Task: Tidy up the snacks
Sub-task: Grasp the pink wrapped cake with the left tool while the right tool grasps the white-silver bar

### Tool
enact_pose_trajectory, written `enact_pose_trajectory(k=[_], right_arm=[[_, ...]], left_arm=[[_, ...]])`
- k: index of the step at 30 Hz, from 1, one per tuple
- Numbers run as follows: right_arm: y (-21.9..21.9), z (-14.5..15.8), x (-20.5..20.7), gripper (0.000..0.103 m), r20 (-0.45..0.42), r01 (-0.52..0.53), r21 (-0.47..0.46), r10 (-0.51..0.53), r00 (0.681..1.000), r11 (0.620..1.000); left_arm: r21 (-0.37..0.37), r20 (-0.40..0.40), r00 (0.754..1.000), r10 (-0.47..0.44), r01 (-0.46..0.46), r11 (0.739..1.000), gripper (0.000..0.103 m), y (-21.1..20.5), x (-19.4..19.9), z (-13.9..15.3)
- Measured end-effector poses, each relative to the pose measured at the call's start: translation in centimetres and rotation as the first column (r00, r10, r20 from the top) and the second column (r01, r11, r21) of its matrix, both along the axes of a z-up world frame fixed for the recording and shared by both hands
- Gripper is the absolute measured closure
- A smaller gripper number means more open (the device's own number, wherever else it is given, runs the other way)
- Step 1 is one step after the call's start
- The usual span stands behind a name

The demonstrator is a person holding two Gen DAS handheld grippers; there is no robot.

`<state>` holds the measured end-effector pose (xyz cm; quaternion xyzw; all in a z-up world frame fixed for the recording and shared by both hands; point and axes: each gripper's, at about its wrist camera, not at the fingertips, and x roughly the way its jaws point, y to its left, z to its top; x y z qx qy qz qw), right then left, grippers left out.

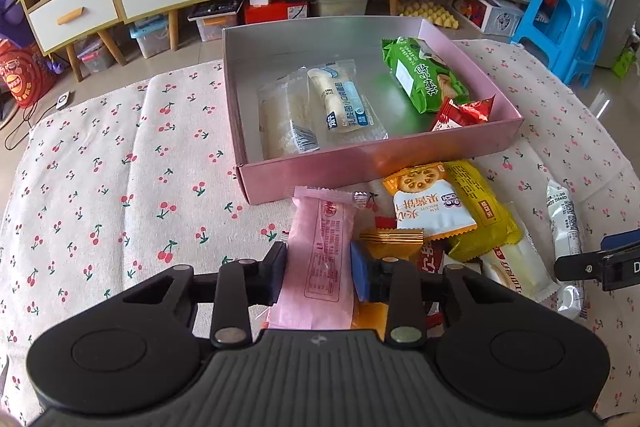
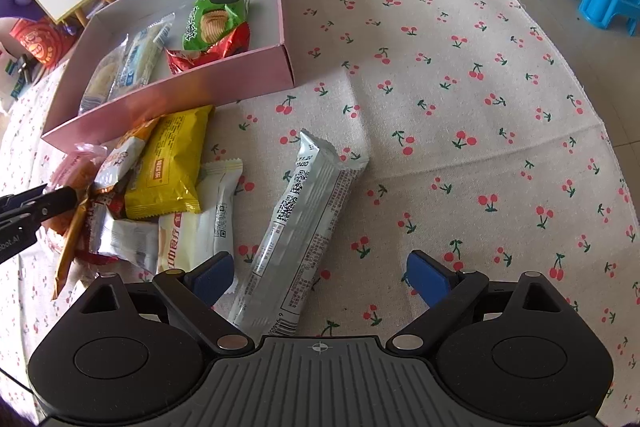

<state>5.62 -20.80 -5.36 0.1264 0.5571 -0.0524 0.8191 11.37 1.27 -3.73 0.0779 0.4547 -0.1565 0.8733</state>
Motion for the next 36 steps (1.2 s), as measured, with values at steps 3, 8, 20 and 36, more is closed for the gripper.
enact_pose_trajectory(k=[3,8,20,36], right_arm=[[-0.1,-0.1,0.0,0.008,-0.002,0.004,-0.006,-0.004,1.000,1.000],[-0.4,-0.3,0.0,0.008,-0.019,0.021,0.000,-0.021,1.000,1.000],[0.7,-0.6,0.0,0.012,-0.037,-0.015,0.008,0.015,0.999,1.000],[0.6,0.2,-0.1,0.068,0.007,-0.040,0.069,0.039,0.999,0.997]], left_arm=[[0.002,-0.013,0.999,0.046,-0.046,0.999,0.072,0.4,0.0,0.2],[0.018,-0.036,0.997,0.069,-0.068,0.998,0.072,0.7,-0.3,0.1],[-0.021,-0.120,0.987,0.106,-0.109,0.994,0.068,1.2,-0.2,-0.7],[-0.137,-0.154,0.976,0.155,-0.177,0.975,0.073,2.3,-0.4,0.3]])
